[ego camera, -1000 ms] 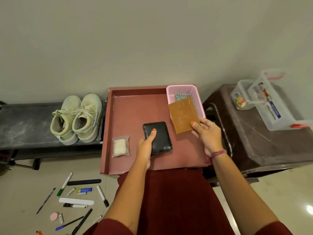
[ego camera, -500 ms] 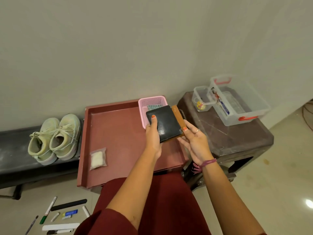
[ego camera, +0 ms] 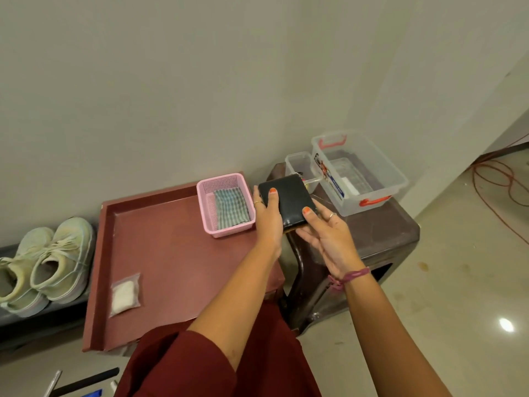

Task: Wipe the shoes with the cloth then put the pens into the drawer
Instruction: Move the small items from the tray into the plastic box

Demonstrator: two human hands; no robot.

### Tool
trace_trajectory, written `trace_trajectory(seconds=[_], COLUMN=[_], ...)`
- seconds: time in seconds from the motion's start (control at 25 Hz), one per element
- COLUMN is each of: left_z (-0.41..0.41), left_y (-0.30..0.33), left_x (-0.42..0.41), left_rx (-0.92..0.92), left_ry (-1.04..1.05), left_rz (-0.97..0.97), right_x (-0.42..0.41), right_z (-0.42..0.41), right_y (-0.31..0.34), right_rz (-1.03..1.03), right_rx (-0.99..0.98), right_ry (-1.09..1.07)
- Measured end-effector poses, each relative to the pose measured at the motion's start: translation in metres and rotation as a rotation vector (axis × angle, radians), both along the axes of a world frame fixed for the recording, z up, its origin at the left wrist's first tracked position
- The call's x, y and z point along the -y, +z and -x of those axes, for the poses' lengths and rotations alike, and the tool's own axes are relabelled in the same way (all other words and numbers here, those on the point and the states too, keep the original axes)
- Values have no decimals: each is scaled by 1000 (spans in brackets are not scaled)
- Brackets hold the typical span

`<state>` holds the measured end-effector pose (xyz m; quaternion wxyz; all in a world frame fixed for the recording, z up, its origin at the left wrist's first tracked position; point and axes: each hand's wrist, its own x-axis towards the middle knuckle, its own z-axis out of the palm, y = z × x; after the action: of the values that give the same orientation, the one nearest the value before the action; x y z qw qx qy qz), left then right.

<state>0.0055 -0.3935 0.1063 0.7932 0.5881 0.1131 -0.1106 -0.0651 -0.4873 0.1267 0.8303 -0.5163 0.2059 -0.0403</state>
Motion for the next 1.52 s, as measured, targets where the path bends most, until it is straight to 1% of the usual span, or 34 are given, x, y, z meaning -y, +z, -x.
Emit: trace_trajectory(seconds=[0.12, 0.24, 0.32, 0.4, 0.48, 0.6, 0.64, 0.68, 0.72, 0.84, 0.96, 1.08, 1.2, 1.4, 1.48, 1.52], left_z=[-3, -8, -8, -6, -10, -23, -26, -29, -32, -37, -39, -40, -39, -40, -40, -39], left_y=[10, 19, 26, 31, 20, 0, -4, -8, -13, -24, -30, -37, -38, -36, -33, -32], left_x=[34, 65, 84, 97, 108, 114, 114, 114, 114, 114, 116, 115, 116, 115, 114, 112], left_rx=[0, 29, 115, 252, 415, 645, 708, 759, 801, 851, 870, 930, 932, 951, 951, 962], left_ry=[-31, -164, -277, -394, -521, -783, -828, -837, -824, -752, -680, -637, -602, -614, -641, -672], left_rz=[-40, -101, -162, -256, -441, -903, -1022, -1097, -1129, -1112, -1052, -1061, -1048, -1071, -1098, -1144], right_x=[22, 52, 78, 106, 134, 168, 175, 182, 186, 199, 209, 221, 220, 214, 214, 212], right_z=[-5, -15, -26, -44, -66, -101, -110, -120, -128, -154, -174, -188, -187, -185, -183, -181], right_y=[4, 13, 20, 28, 32, 27, 23, 17, 12, -14, -41, -62, -61, -58, -56, -52], right_rz=[12, -9, -41, -34, -32, -39, -4, 23, 55, 154, 247, 289, 424, 526, 524, 510], right_rx=[16, 34, 41, 29, -11, -138, -192, -245, -305, -452, -579, -621, -725, -782, -787, -779], right_ry=[-84, -175, -237, -279, -316, -394, -404, -405, -392, -346, -264, -244, -184, -140, -131, -146])
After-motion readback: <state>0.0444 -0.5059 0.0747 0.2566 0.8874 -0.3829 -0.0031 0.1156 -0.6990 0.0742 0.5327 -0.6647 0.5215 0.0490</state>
